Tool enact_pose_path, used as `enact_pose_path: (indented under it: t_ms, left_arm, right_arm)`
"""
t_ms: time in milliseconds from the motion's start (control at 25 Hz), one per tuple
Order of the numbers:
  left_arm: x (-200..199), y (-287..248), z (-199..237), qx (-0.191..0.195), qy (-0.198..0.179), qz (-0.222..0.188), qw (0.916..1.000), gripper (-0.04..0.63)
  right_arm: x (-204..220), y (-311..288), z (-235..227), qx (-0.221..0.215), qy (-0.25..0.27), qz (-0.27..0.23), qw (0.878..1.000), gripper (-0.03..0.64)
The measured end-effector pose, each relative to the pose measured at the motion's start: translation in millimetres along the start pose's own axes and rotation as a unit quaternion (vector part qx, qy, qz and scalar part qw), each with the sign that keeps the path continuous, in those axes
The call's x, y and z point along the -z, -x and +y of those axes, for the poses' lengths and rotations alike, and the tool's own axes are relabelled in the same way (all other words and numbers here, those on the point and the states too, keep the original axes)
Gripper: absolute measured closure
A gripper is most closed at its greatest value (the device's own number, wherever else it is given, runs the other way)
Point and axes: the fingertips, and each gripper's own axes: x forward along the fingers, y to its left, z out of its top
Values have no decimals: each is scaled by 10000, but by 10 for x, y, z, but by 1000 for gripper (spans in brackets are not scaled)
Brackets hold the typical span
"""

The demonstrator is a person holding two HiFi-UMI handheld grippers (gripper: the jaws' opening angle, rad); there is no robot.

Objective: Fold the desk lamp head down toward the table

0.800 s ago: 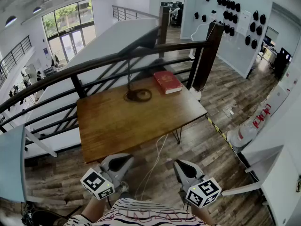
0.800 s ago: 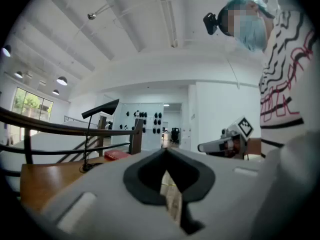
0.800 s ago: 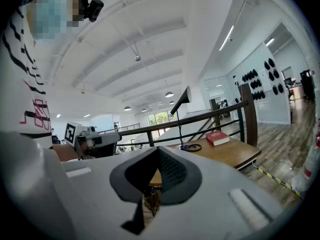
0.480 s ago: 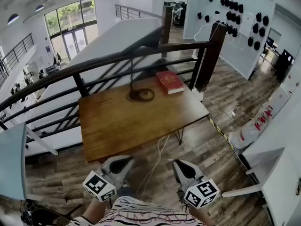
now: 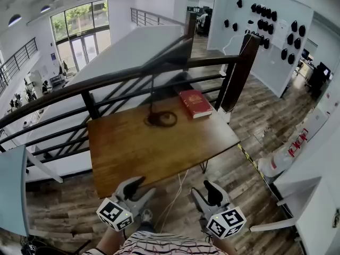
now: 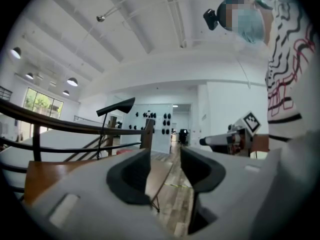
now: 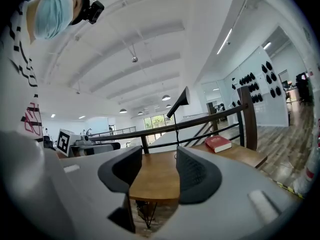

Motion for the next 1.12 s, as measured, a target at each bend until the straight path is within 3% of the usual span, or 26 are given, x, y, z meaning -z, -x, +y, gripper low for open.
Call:
enact_pose_path:
  t_ms: [240, 720, 1120]
  left_arm:
    - [-88, -242, 706, 46, 13, 57, 10000, 373]
    - [-453, -695, 2112, 563, -51, -32, 9984, 365]
    - [-493, -899, 2756, 655, 102, -159, 9977, 364]
  right_arm:
    - [-204, -615, -200, 252, -46, -101, 9996, 394]
    - [-725, -1880, -368, 841, 113, -467, 9953, 393]
    - [-941, -2346, -549, 1178, 359, -554, 9908, 399]
